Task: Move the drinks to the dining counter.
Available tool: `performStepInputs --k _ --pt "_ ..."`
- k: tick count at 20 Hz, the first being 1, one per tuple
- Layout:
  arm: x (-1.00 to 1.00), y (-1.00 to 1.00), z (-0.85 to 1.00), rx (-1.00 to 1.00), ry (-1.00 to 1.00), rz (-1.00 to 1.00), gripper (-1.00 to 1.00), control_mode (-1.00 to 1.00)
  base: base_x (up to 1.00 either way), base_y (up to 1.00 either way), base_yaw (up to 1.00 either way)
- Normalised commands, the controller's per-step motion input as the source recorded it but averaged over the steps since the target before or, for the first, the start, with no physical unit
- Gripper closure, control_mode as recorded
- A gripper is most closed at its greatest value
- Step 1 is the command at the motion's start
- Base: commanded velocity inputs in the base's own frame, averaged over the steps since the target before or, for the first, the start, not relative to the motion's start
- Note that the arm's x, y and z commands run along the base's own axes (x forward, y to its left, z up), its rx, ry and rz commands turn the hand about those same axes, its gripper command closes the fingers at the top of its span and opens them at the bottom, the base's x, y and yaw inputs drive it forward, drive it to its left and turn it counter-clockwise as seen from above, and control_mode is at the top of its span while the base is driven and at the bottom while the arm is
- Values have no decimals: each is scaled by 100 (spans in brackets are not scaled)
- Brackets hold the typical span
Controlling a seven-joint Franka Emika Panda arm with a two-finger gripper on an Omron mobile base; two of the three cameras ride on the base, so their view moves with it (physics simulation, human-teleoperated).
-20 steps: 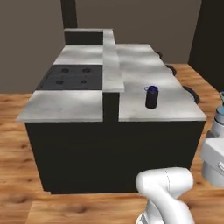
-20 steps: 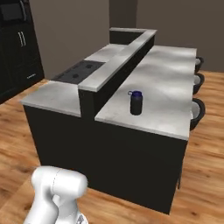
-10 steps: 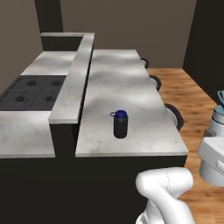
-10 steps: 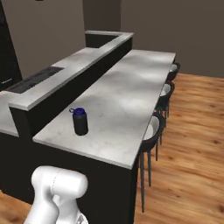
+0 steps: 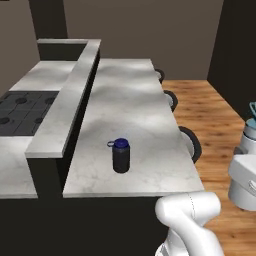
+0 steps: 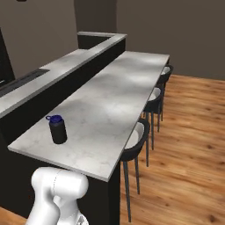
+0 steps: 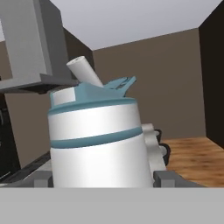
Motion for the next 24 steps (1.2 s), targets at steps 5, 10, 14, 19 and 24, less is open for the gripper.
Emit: performStepInputs --k 5,10,14,19,24 --pt "0 0 0 0 0 0 100 100 99 -15 5" --pt "0 0 0 0 0 0 100 100 57 -88 -2" --pt "0 0 0 0 0 0 100 100 60 -40 -44" --pt "0 0 0 0 0 0 100 100 42 -47 -41" --pt "0 0 0 0 0 0 100 100 31 -16 -33"
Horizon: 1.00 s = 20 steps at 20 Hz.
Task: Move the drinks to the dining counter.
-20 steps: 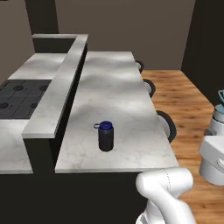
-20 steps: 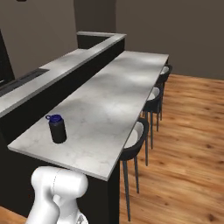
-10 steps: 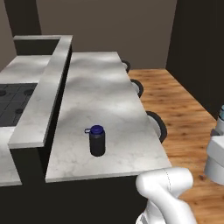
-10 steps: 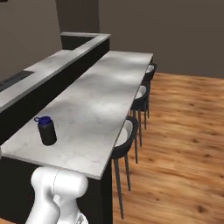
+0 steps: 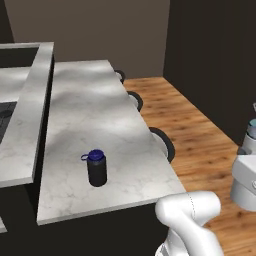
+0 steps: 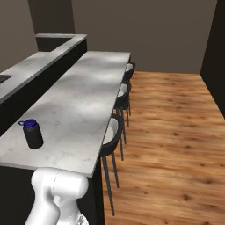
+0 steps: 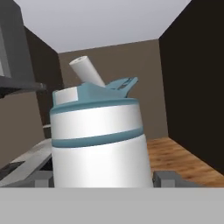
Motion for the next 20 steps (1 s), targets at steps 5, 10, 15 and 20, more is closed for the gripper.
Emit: performStepInputs --k 5,10,15,20 --pt "20 -40 0 4 0 9 100 -100 0 0 0" --pt "4 -46 4 1 -11 32 100 -100 0 0 0" --pt "0 -17 1 0 -22 34 100 -100 0 0 0" --pt "7 -15 -3 0 -26 41 100 -100 0 0 0"
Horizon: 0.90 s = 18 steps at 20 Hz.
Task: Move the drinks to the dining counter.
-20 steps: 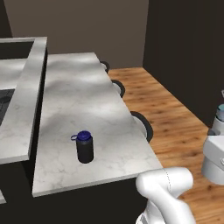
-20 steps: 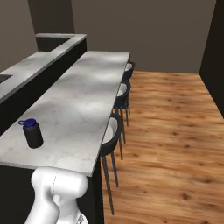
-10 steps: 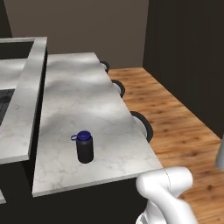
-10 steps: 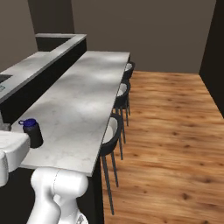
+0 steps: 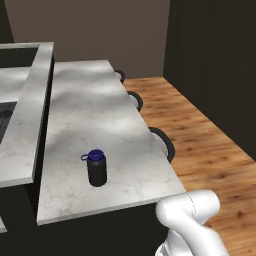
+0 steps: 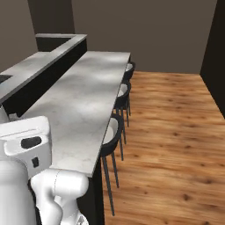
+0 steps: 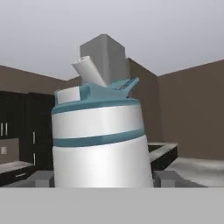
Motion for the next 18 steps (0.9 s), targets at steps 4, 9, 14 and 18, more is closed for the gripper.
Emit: performStepInputs --k 4,9,14,18 --pt "44 -15 -26 5 -12 49 100 -100 0 0 0" --pt "55 -7 -31 0 -6 49 100 -100 0 0 0" --pt "51 5 -52 2 -14 41 100 -100 0 0 0" --pt "30 2 -47 0 -25 35 100 -100 0 0 0"
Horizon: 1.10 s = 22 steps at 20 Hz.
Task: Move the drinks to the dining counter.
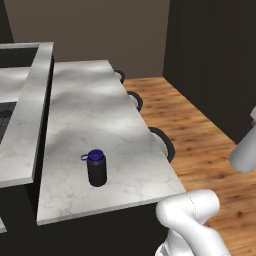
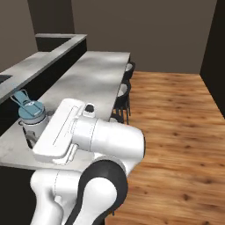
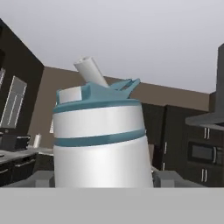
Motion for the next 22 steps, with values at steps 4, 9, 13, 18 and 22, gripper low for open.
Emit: performStepInputs --k 4,9,13,18,22 --pt "20 14 -18 -4 -17 12 100 -100 0 0 0" --pt "28 47 0 -14 -1 -1 100 -100 0 0 0" --pt "31 32 0 -7 1 -6 100 -100 0 0 0" --pt "23 4 -6 0 0 -3 100 -100 0 0 0" --pt "35 1 -21 -1 1 0 100 -100 0 0 0"
